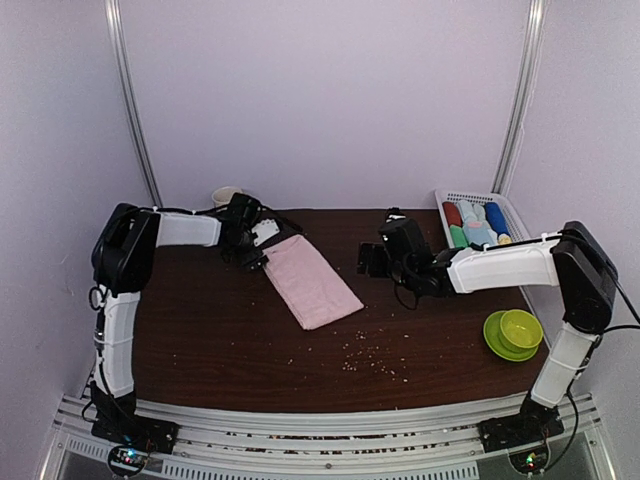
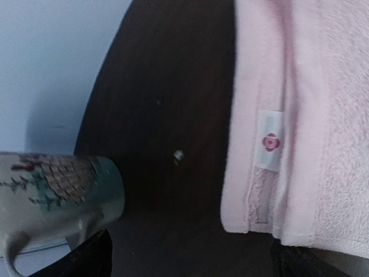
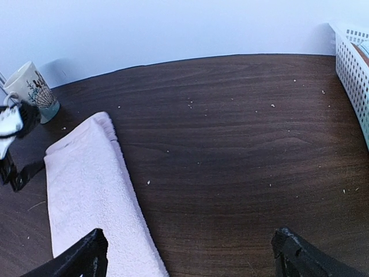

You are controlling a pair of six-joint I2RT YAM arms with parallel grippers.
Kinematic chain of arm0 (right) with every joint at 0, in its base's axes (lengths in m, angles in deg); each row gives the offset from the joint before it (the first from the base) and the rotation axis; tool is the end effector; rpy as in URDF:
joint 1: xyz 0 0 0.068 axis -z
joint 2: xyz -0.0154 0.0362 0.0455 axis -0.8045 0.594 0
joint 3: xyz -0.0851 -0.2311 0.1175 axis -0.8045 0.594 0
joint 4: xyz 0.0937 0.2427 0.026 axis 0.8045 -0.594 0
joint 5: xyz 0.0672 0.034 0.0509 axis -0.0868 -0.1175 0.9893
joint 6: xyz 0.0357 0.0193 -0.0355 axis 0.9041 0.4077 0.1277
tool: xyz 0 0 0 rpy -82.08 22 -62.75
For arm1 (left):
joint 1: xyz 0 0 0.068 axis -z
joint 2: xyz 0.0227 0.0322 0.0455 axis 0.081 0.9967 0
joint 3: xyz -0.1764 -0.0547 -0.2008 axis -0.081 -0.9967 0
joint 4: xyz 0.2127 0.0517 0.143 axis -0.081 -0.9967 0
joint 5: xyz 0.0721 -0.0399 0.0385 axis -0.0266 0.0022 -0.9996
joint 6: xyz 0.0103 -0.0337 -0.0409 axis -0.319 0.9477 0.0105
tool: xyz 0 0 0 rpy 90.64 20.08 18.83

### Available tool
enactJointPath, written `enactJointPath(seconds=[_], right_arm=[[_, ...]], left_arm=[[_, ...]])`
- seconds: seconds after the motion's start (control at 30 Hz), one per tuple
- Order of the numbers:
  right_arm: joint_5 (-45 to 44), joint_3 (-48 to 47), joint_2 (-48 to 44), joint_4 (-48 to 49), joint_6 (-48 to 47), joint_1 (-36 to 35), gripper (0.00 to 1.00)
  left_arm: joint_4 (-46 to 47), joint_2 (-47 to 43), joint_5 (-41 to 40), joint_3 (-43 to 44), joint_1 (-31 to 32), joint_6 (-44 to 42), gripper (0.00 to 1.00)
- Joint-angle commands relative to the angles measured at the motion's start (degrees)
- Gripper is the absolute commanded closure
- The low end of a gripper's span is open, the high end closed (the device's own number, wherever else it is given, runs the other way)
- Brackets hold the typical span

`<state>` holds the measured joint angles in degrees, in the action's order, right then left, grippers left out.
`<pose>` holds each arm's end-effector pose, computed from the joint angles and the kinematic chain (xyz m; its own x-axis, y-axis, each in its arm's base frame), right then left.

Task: Roll the towels
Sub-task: Rotate the towel at the center of the board.

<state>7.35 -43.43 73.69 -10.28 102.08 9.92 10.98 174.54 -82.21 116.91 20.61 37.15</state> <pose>0.2890 0.2575 0.2125 -0.5415 0.1291 -0.8307 -0.1652 0.9525 0.2557 0.4344 -0.1944 0.1499 -0.4170 0.7953 -0.4400 0.5857 0.6053 0.5391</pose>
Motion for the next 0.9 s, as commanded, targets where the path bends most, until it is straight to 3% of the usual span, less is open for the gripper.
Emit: enactJointPath(seconds=[0.0,0.13,0.27,0.4,0.5,0.7,0.87], right_arm=[[2.7,2.0,0.6,2.8,0.2,1.3,0.0],[9.0,2.1,2.6,6.6,0.0,2.1,0.0],[16.5,-1.9,6.8,8.1,-0.3,2.8,0.0],[19.2,-7.8,12.7,3.5,0.8,3.3,0.01],[22.1,-5.8,13.6,5.6,2.3,3.3,0.05],[31.0,0.7,13.5,10.6,5.5,2.9,0.08],[32.9,3.1,14.2,11.3,5.7,0.3,0.08]], left_arm=[[-6.4,5.8,0.8,17.8,1.9,5.2,0.02],[-6.5,4.0,1.5,19.5,2.5,6.2,0.02],[-3.1,-3.4,2.6,10.6,2.4,6.2,0.02],[-2.7,-11.2,14.5,0.4,2.7,6.7,0.02],[-3.6,-14.0,20.6,-4.6,2.9,7.5,0.02],[-2.9,-19.1,25.2,-13.2,2.9,7.3,0.02],[-1.9,-24.3,29.0,-19.9,3.0,5.4,0.02]])
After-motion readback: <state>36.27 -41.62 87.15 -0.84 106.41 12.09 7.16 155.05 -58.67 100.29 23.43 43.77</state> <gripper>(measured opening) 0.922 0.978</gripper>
